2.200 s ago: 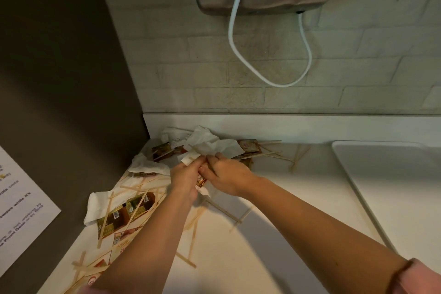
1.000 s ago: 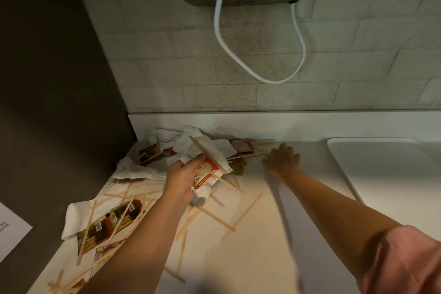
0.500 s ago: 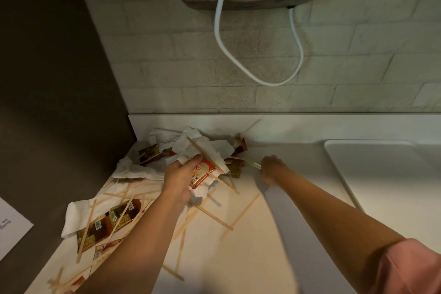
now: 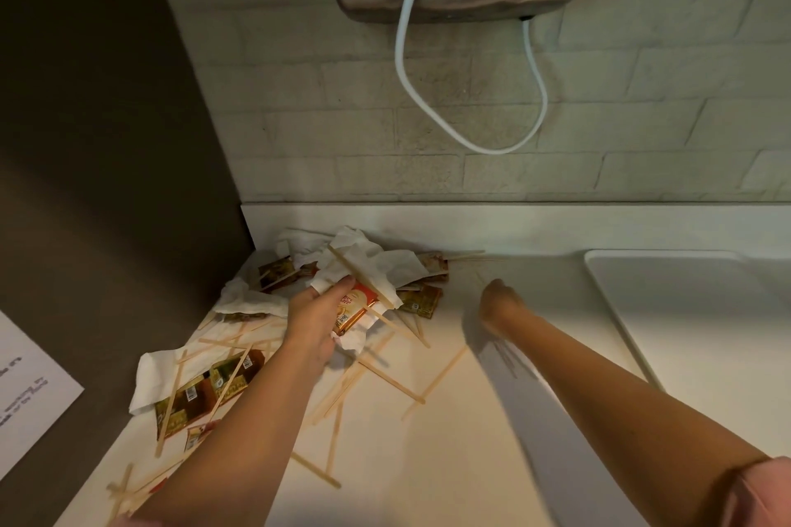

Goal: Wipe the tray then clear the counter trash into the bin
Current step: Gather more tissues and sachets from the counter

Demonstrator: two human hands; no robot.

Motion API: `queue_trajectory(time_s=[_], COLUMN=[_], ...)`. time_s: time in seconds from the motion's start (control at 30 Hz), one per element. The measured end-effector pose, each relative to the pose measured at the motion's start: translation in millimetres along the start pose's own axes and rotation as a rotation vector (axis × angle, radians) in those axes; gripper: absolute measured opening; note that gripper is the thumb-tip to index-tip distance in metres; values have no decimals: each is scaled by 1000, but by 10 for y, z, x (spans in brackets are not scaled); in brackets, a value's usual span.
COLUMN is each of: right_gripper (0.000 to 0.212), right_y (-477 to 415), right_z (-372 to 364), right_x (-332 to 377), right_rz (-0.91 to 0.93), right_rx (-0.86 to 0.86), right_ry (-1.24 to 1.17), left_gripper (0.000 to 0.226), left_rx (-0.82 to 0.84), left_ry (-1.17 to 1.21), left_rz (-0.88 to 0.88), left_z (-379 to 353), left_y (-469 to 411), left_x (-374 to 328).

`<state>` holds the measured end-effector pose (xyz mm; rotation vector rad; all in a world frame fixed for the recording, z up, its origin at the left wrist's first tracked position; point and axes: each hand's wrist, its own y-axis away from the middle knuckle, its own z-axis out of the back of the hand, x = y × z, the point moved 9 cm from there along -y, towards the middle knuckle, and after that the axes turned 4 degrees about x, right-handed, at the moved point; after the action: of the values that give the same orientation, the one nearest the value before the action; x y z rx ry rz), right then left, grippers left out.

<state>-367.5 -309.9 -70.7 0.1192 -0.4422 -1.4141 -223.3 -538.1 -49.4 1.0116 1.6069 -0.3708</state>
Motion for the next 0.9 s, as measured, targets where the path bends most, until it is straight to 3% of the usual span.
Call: queue_trajectory(time_s=[0.2, 0.43, 0.6, 0.7, 0.9], right_gripper=[36, 28, 30, 40, 41], right_y=[-64, 47, 8, -44, -146], right_z=[253, 688, 379, 166, 22], right_x=[-112, 158, 613, 710, 707], right_rz=[-28, 118, 344, 355, 329], right_rx=[-56, -328, -212, -116, -124], right_ry=[-98, -195, -68, -2, 120], left_gripper=[6, 8, 5, 5, 6], left_rx=[-15, -35, -28, -25, -35], left_ry=[-15, -28, -22, -11, -3], left_rz=[7, 11, 22, 9, 1], left_z=[57, 34, 53, 70, 96], left_y=[-14, 7, 12, 9, 33], left_x=[4, -18, -32, -56, -96])
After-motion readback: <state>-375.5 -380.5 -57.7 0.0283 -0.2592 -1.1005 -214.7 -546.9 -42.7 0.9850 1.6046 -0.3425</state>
